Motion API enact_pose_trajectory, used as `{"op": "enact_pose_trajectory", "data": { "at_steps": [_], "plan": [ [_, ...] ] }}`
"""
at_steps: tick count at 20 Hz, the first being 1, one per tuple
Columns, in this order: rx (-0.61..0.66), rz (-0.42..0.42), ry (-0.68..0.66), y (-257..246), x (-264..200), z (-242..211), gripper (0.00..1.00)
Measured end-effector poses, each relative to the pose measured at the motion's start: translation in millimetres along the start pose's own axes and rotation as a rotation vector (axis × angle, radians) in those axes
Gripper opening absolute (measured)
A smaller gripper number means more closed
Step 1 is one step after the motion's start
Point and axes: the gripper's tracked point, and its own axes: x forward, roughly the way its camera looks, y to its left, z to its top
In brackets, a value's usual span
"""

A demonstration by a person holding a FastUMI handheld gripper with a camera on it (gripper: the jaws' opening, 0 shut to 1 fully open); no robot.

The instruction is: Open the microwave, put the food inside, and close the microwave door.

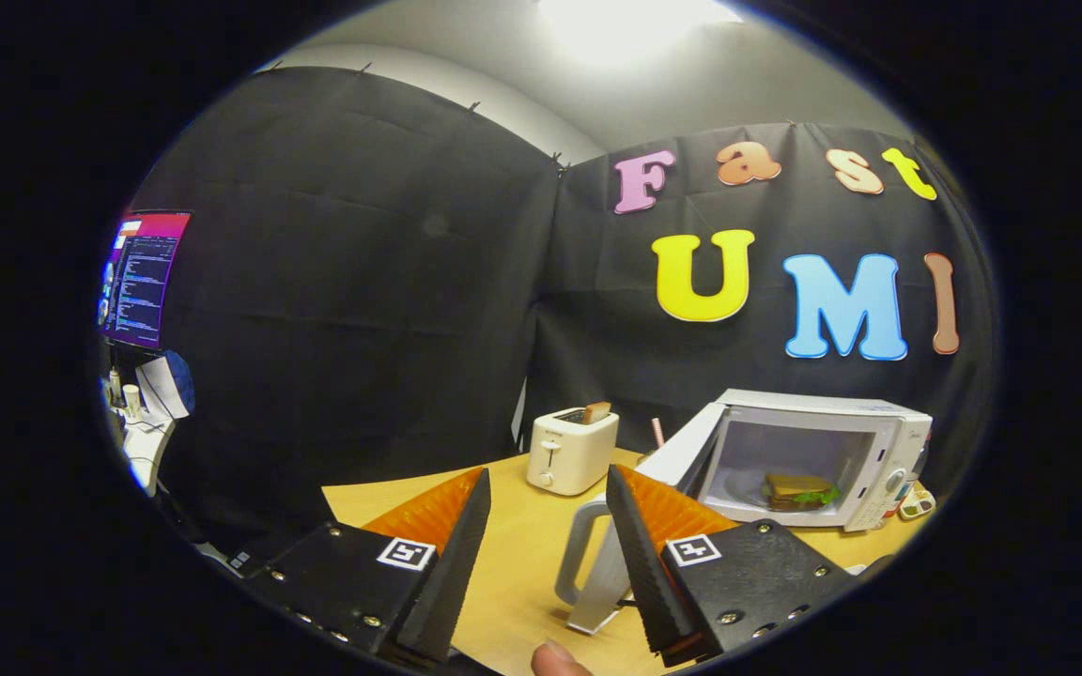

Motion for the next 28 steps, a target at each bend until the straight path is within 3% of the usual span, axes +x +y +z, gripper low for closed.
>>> {"op": "enact_pose_trajectory", "data": {
  "at_steps": [4,13,22,24,26,27,28],
  "plan": [
    [0.064,0.053,0.051,24.5,24.7,-25.1,0.75],
    [0.102,0.018,0.084,-1.3,38.1,-56.0,0.72],
    [0.008,-0.141,0.061,-60.8,2.8,-56.0,0.70],
    [0.016,-0.210,0.077,-86.6,-2.1,-64.2,0.58],
    [0.040,-0.241,0.100,-104.8,-4.7,-69.8,0.23],
    [0.059,-0.254,0.101,-117.8,-4.1,-74.6,0.14],
    [0.081,-0.256,0.098,-125.8,-4.5,-75.6,0.13]
  ]
}}
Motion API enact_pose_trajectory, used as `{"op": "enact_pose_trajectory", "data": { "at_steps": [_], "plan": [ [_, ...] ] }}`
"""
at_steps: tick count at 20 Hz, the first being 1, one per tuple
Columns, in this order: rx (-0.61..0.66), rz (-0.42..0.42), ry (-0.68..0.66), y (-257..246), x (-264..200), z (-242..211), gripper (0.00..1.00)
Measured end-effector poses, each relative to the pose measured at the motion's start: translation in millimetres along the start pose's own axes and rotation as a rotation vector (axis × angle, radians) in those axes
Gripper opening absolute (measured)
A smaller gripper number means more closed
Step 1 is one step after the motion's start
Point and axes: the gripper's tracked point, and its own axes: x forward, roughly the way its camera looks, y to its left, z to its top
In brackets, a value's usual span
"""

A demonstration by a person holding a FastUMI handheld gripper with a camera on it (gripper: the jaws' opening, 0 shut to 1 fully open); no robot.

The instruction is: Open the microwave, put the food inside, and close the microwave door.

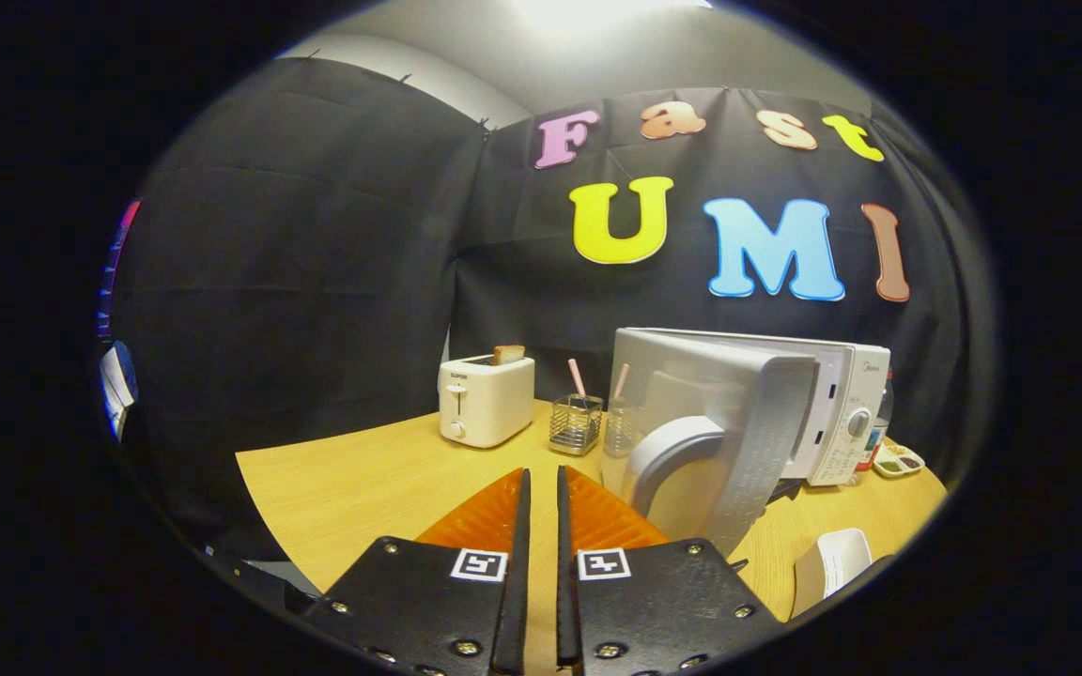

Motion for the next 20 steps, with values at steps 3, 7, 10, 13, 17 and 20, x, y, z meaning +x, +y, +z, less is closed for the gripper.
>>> {"op": "enact_pose_trajectory", "data": {
  "at_steps": [3,7,10,13,17,20],
  "plan": [
    [-0.008,-0.082,-0.005,-37.7,-5.4,1.8,0.13],
    [-0.019,-0.187,-0.022,-90.0,-2.7,3.2,0.12],
    [-0.020,-0.277,-0.012,-130.7,4.0,1.9,0.13],
    [0.005,-0.355,-0.001,-168.9,15.3,1.7,0.12],
    [0.043,-0.456,0.015,-216.6,31.9,-0.2,0.13],
    [0.066,-0.496,0.034,-244.1,50.7,-0.4,0.12]
  ]
}}
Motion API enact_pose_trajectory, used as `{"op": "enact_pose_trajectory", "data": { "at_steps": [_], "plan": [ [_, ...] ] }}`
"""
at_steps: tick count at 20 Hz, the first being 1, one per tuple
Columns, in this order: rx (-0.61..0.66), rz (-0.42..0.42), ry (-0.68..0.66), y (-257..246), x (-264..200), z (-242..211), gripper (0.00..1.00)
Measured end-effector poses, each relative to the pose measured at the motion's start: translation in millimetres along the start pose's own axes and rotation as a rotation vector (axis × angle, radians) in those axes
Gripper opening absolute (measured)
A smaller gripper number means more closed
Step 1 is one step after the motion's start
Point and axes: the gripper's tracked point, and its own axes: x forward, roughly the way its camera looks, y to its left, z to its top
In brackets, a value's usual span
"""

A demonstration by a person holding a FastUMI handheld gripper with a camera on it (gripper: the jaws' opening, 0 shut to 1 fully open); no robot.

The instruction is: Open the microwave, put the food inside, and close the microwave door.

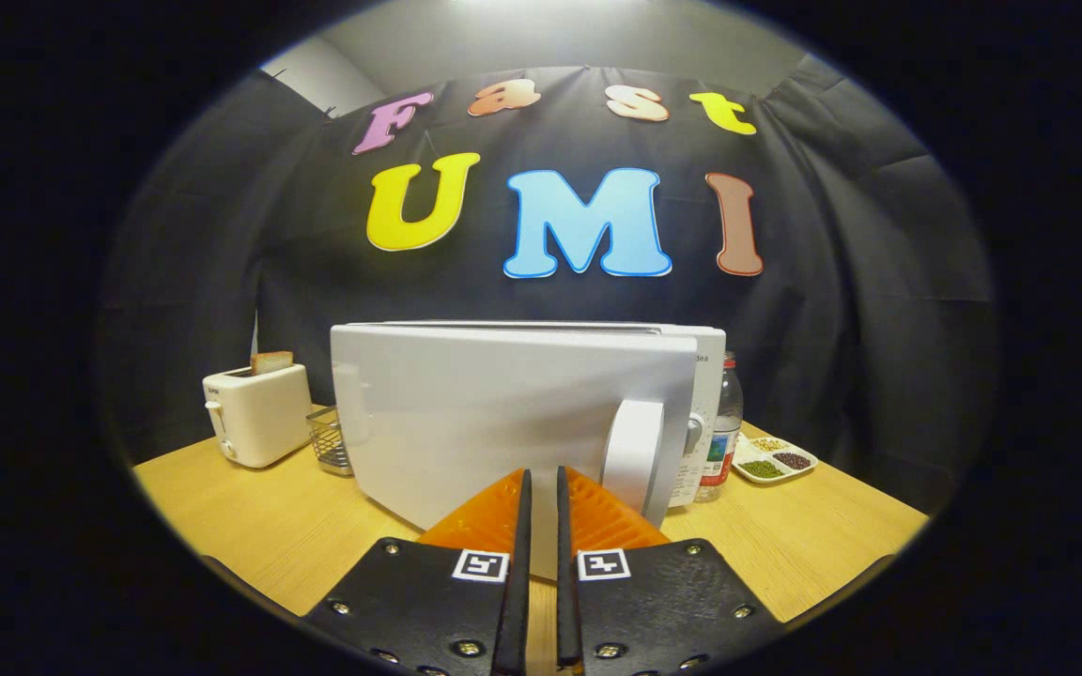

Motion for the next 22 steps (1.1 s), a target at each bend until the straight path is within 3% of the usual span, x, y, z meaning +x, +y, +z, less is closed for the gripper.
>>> {"op": "enact_pose_trajectory", "data": {
  "at_steps": [7,13,14,19,22],
  "plan": [
    [0.075,-0.053,0.039,-19.6,66.5,4.8,0.13],
    [0.090,-0.087,0.034,-23.0,110.0,9.1,0.13],
    [0.047,-0.105,0.012,-24.4,119.5,10.7,0.16],
    [-0.069,-0.163,-0.020,-24.0,121.3,10.9,0.14],
    [-0.015,-0.133,0.047,-20.3,115.7,9.1,0.11]
  ]
}}
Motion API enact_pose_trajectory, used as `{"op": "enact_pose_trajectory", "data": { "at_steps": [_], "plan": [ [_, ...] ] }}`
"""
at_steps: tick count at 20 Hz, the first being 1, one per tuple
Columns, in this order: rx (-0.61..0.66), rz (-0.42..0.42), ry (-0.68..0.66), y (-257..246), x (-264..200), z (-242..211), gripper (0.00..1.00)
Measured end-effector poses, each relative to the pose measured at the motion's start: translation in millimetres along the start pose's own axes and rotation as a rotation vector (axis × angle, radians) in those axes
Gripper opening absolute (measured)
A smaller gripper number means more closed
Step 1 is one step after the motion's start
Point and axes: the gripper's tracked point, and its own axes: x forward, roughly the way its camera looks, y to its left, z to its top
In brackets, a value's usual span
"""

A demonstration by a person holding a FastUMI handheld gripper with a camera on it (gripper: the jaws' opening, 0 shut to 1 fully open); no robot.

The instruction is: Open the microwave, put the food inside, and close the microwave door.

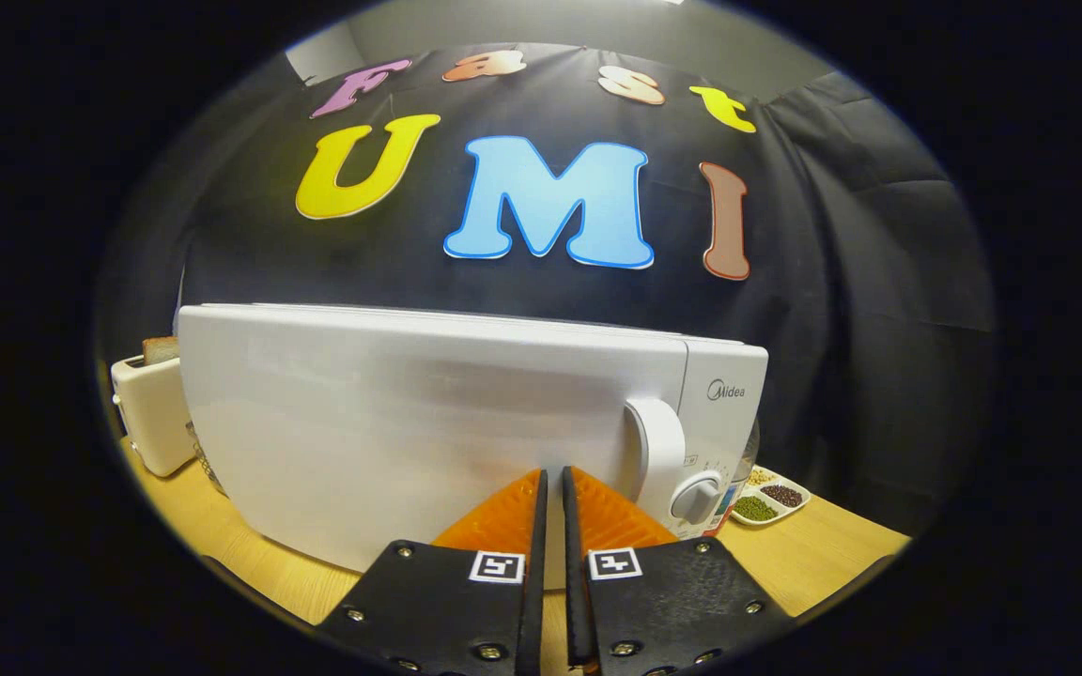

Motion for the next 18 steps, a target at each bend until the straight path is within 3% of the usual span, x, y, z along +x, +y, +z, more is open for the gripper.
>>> {"op": "enact_pose_trajectory", "data": {
  "at_steps": [3,12,18],
  "plan": [
    [0.087,0.031,0.014,2.9,-33.5,20.6,0.11],
    [0.005,0.129,-0.147,31.1,-208.1,149.9,0.11],
    [0.041,0.197,-0.192,48.1,-299.4,211.0,0.11]
  ]
}}
